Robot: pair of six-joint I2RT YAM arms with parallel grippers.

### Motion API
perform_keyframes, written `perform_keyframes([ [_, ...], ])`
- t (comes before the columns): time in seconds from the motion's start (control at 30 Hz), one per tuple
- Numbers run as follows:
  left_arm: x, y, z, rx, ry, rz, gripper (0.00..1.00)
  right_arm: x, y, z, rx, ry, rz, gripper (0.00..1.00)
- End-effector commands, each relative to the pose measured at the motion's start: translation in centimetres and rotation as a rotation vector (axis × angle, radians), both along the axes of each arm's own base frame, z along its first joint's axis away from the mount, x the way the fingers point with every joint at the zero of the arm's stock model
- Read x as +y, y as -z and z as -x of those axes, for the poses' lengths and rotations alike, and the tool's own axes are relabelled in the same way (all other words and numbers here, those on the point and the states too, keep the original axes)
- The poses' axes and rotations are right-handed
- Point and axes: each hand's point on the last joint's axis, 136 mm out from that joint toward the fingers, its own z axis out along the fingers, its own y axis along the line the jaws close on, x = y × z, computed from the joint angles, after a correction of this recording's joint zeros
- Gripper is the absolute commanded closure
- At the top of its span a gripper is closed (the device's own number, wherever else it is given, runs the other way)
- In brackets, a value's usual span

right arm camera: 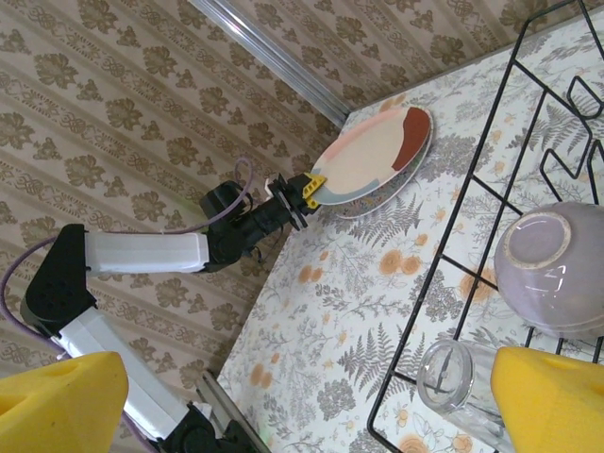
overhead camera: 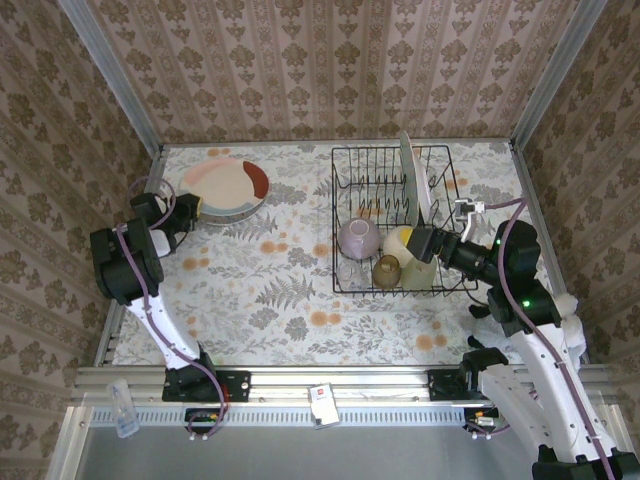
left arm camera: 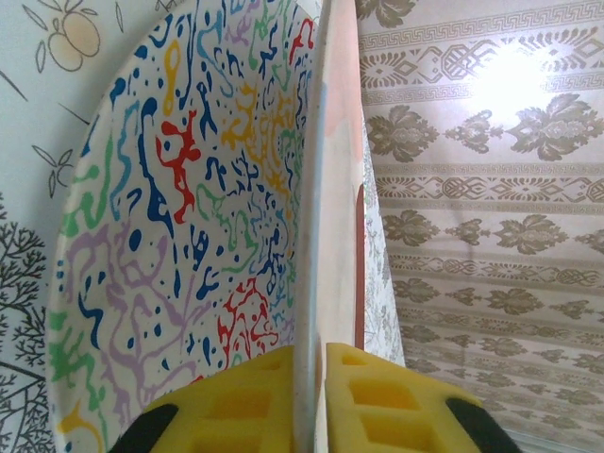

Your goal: Unload the mixed dishes from the dish rack

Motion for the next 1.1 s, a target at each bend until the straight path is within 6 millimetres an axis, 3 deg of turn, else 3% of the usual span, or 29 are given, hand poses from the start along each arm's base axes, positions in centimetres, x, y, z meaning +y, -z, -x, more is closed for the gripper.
perform_keyframes([
  [0.0, 0.5, -1.1, -0.7, -0.031, 0.012, -0.050, 0.77, 0.2, 0.2, -0.3, 0.007, -0.002, -0.006, 0.00],
  [0.37, 0.8, -1.1, -0.2, 0.041, 0.029, -0.114, 0.52, 0.4, 0.4, -0.5, 0.019, -0.005, -0.009, 0.00],
  [1.07, 1.3, -0.7, 0.7, 0.214, 0.058, -0.275, 0.14, 0.7, 1.1, -0.9, 0.037, -0.005, -0.010, 0.00],
])
